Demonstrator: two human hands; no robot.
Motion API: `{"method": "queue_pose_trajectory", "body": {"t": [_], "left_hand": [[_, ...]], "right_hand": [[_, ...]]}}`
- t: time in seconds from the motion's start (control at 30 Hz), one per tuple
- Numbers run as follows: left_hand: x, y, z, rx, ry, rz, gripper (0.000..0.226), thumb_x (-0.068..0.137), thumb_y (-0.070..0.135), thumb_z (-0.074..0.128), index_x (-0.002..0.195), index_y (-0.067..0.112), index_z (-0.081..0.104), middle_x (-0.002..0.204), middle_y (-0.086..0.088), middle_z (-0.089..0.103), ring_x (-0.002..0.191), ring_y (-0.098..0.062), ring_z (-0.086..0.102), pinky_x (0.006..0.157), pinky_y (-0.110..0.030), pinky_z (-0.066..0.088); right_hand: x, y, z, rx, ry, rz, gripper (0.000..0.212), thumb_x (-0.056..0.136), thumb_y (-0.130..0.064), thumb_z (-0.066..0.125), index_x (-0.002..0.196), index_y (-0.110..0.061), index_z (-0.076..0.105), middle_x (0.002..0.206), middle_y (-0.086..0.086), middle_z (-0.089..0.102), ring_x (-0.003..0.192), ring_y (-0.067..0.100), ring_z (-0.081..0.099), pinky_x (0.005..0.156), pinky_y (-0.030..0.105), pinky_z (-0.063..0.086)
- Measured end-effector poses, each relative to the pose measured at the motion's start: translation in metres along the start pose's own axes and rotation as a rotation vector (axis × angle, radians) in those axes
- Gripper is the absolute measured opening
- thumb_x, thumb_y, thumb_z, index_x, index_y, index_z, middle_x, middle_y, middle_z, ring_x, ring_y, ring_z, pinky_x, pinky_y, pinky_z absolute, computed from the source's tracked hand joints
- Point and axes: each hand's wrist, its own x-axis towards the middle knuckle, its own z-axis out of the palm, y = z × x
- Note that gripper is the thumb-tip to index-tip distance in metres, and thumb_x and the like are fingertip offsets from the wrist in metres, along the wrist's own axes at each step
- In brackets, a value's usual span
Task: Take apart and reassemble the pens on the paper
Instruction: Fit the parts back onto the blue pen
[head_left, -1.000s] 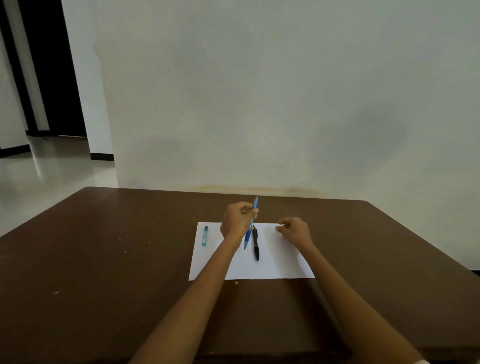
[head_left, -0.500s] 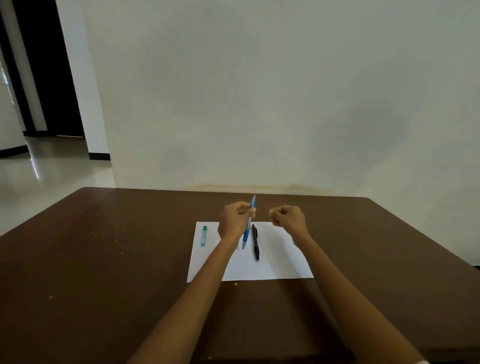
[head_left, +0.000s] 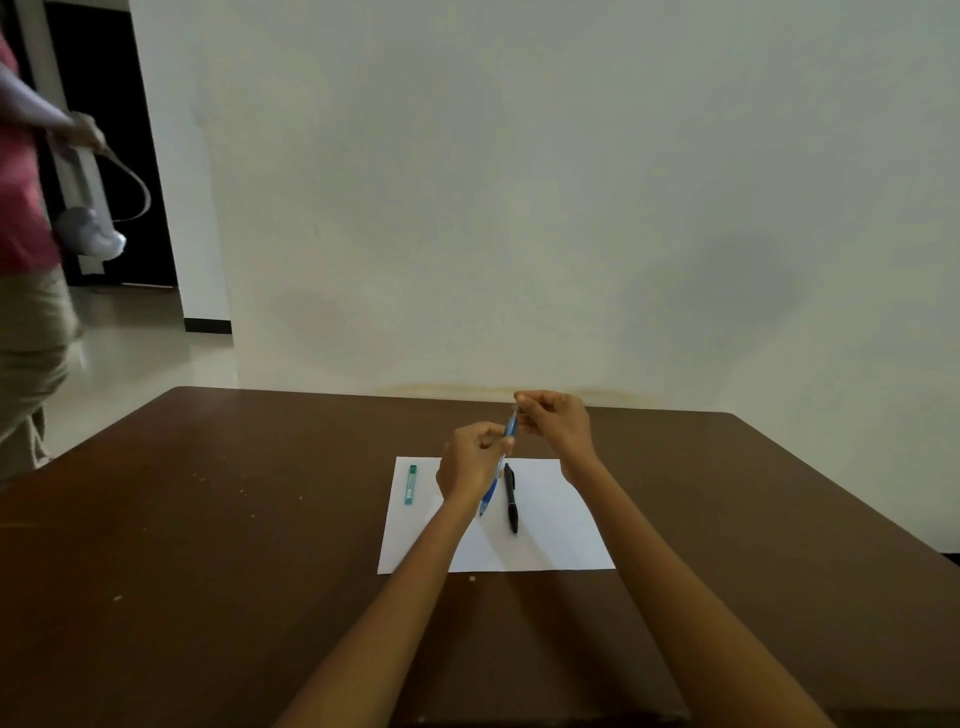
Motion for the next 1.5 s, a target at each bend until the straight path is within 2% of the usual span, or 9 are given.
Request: {"method": "queue_pose_trajectory", "body": {"t": [0.43, 0.63, 0.77, 0.9, 1.0, 1.17, 1.27, 1.37, 1.5], "left_hand": [[0.0, -0.002, 0.001, 0.071, 0.042, 0.044, 0.012, 0.085, 0.034, 0.065, 0.091, 0.024, 0.069, 0.089, 0.008, 0.07, 0.073, -0.019, 0.067, 0.075, -0.039, 0.057], [0.001, -0.005, -0.001, 0.107, 0.046, 0.054, 0.015, 0.086, 0.034, 0.064, 0.093, 0.022, 0.07, 0.086, 0.008, 0.068, 0.062, -0.012, 0.062, 0.071, -0.035, 0.055], [-0.001, -0.002, -0.001, 0.123, 0.046, 0.063, 0.017, 0.085, 0.036, 0.064, 0.096, 0.025, 0.071, 0.093, 0.006, 0.072, 0.072, -0.017, 0.067, 0.071, -0.033, 0.054], [-0.002, 0.005, -0.001, 0.091, 0.042, 0.057, 0.014, 0.085, 0.035, 0.065, 0.094, 0.027, 0.071, 0.086, 0.012, 0.068, 0.057, -0.011, 0.064, 0.07, -0.034, 0.056], [0.0, 0.006, -0.003, 0.061, 0.05, 0.049, 0.009, 0.086, 0.035, 0.063, 0.083, 0.028, 0.068, 0.077, 0.013, 0.064, 0.052, -0.008, 0.062, 0.072, -0.036, 0.057], [0.002, 0.001, -0.004, 0.014, 0.025, 0.018, 0.015, 0.087, 0.033, 0.063, 0.092, 0.021, 0.07, 0.091, 0.003, 0.071, 0.077, -0.021, 0.068, 0.077, -0.041, 0.058], [0.003, -0.003, -0.003, -0.123, 0.016, -0.017, 0.021, 0.091, 0.032, 0.058, 0.097, 0.015, 0.069, 0.097, -0.006, 0.071, 0.076, -0.019, 0.067, 0.072, -0.035, 0.059], [0.001, -0.008, -0.003, -0.403, -0.004, -0.156, 0.027, 0.097, 0.033, 0.045, 0.098, 0.014, 0.064, 0.096, -0.003, 0.067, 0.077, -0.013, 0.064, 0.062, -0.02, 0.052], [0.0, -0.025, -0.003, -0.853, -0.157, -0.278, 0.048, 0.102, 0.038, 0.024, 0.128, 0.009, 0.053, 0.124, -0.009, 0.061, 0.107, -0.024, 0.059, 0.094, -0.035, 0.044]], "right_hand": [[-0.003, -0.003, -0.002, -0.056, -0.049, 0.049, 0.016, 0.083, -0.023, 0.072, 0.083, -0.007, 0.073, 0.077, 0.009, 0.073, 0.069, 0.016, 0.07, 0.071, 0.025, 0.06], [-0.003, -0.008, -0.002, -0.09, -0.098, 0.104, 0.024, 0.078, -0.028, 0.077, 0.067, -0.011, 0.066, 0.066, 0.004, 0.069, 0.055, 0.007, 0.065, 0.054, 0.014, 0.052], [-0.004, -0.008, 0.001, -0.098, -0.088, 0.125, 0.029, 0.078, -0.028, 0.077, 0.07, -0.005, 0.062, 0.064, 0.006, 0.066, 0.054, 0.01, 0.065, 0.054, 0.018, 0.054], [-0.003, -0.007, -0.001, -0.077, -0.076, 0.094, 0.028, 0.08, -0.029, 0.074, 0.071, -0.005, 0.063, 0.07, 0.009, 0.067, 0.062, 0.017, 0.067, 0.069, 0.028, 0.06], [-0.008, -0.004, 0.002, -0.055, -0.131, 0.071, 0.022, 0.085, -0.027, 0.07, 0.072, -0.01, 0.066, 0.069, 0.005, 0.068, 0.062, 0.013, 0.068, 0.063, 0.023, 0.058], [-0.014, 0.003, 0.009, -0.047, -0.197, 0.067, 0.035, 0.092, -0.029, 0.059, 0.091, 0.006, 0.067, 0.076, 0.01, 0.068, 0.071, 0.017, 0.068, 0.069, 0.023, 0.058], [-0.013, 0.002, 0.013, -0.032, -0.145, 0.111, 0.036, 0.098, -0.028, 0.049, 0.097, 0.004, 0.064, 0.088, 0.015, 0.067, 0.083, 0.024, 0.066, 0.084, 0.035, 0.056], [-0.011, -0.004, 0.013, 0.184, -0.023, 0.205, 0.026, 0.1, -0.026, 0.04, 0.088, -0.009, 0.057, 0.081, 0.008, 0.063, 0.074, 0.02, 0.062, 0.077, 0.034, 0.054], [-0.009, -0.009, 0.011, 0.661, 0.045, 0.353, 0.024, 0.1, -0.026, 0.037, 0.082, -0.016, 0.05, 0.06, 0.0, 0.044, 0.047, 0.01, 0.04, 0.047, 0.021, 0.038]]}}
